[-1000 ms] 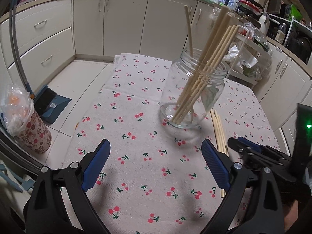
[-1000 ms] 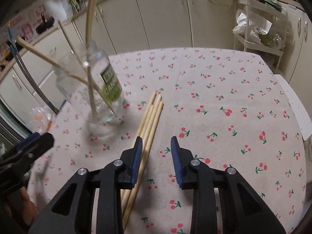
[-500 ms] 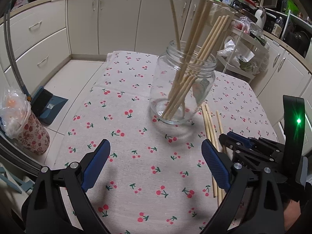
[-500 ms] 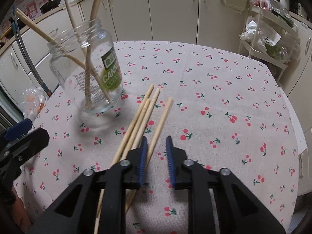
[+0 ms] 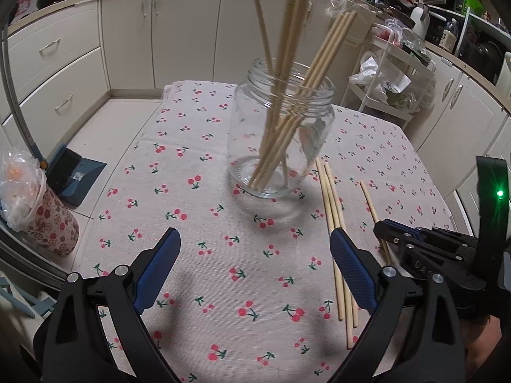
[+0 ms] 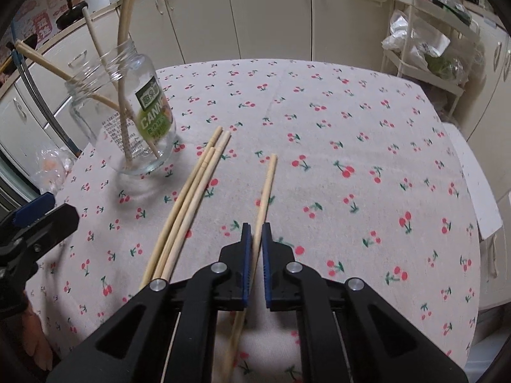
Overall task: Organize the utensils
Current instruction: 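Grasp a loose chopstick with the left tool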
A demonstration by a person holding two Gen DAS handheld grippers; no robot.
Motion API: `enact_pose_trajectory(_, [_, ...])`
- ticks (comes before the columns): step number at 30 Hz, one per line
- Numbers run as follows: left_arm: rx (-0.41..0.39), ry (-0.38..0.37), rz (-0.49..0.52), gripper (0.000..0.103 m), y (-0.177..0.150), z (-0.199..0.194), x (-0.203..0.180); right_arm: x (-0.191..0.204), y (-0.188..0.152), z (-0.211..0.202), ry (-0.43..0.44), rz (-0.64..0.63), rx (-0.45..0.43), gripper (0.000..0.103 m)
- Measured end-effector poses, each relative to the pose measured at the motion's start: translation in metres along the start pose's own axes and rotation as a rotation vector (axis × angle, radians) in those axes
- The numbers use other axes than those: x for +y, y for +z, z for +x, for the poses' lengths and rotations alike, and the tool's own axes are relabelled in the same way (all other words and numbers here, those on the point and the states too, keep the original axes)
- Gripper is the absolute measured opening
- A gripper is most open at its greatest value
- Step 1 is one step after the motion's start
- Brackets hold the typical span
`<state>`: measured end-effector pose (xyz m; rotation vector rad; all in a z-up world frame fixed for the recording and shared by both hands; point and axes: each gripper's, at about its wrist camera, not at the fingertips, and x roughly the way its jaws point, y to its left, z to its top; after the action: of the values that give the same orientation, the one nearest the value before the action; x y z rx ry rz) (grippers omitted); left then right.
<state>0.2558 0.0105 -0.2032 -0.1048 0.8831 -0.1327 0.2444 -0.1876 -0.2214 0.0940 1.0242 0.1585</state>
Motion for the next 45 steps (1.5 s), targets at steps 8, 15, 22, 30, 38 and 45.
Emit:
enact_pose_trajectory(8, [0.045,-0.034,0.053,0.091,-0.002,0.018,-0.029,-0.026,-0.015,-0.012,0.039,0.090,0.004,0.006])
enact_pose_trajectory(15, [0.069,0.039,0.093,0.088,0.005,0.041,-0.053,-0.029,-0.016,-0.013,0.068,0.109,-0.001,0.006])
enact_pose_trajectory(22, [0.101,0.062,0.124,0.070,-0.004,0.055,-0.055,-0.031,-0.017,-0.013,0.075,0.109,-0.004,0.006])
enact_pose_trajectory(30, [0.107,0.040,0.221,0.023,-0.016,0.048,-0.078,-0.029,-0.019,-0.014,0.072,0.099,-0.002,0.006])
enact_pose_trajectory(38, [0.206,-0.029,0.196,0.005,-0.037,0.018,-0.055,-0.023,-0.034,-0.023,0.150,0.106,0.050,0.006])
enact_pose_trajectory(45, [0.241,-0.018,0.197,0.027,-0.035,0.014,-0.045,-0.014,-0.026,-0.019,0.115,0.080,0.045,0.006])
